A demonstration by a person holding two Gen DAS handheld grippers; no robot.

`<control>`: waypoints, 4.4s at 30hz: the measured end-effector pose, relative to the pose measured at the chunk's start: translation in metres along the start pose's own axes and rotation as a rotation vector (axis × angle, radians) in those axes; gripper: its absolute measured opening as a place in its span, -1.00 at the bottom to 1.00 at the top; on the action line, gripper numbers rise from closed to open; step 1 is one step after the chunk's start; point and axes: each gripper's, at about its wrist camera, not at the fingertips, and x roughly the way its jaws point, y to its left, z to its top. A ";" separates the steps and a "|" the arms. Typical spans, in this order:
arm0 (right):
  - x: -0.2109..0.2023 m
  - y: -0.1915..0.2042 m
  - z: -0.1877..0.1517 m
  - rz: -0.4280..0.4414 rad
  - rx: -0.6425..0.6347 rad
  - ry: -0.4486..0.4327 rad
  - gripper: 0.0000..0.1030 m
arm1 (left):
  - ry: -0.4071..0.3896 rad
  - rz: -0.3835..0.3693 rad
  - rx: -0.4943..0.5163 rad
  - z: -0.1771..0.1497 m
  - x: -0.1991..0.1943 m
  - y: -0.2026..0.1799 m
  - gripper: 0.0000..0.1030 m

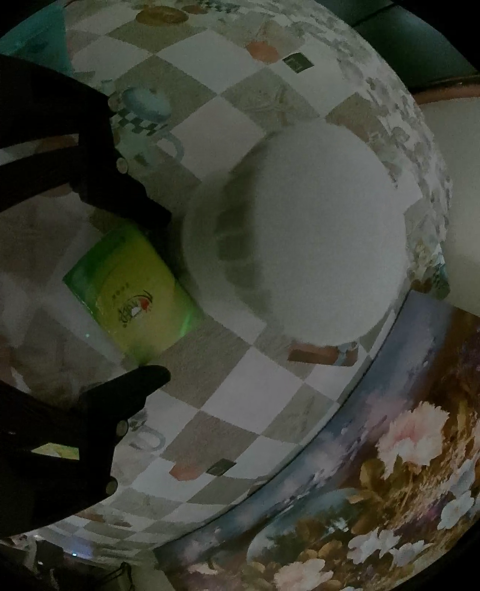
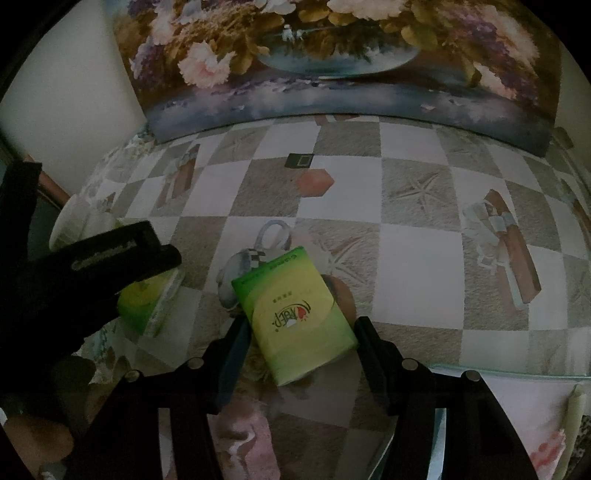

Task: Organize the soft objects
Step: 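Lift the green tissue pack with the right tool, then carry the green tissue pack over the white tray with the right tool, then lower the green tissue pack toward the tray with the right tool while the left tool carries another pack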

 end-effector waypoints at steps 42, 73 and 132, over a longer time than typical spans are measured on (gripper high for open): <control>-0.130 0.008 -0.072 -0.048 0.095 -0.094 0.18 | -0.042 -0.122 0.079 -0.079 -0.142 0.040 0.51; -0.192 -0.101 -0.148 -0.312 0.444 -0.138 0.19 | -0.081 -0.194 0.505 -0.190 -0.188 -0.032 0.51; -0.152 -0.162 -0.167 -0.327 0.627 0.056 0.21 | 0.181 -0.146 0.805 -0.267 -0.118 -0.091 0.68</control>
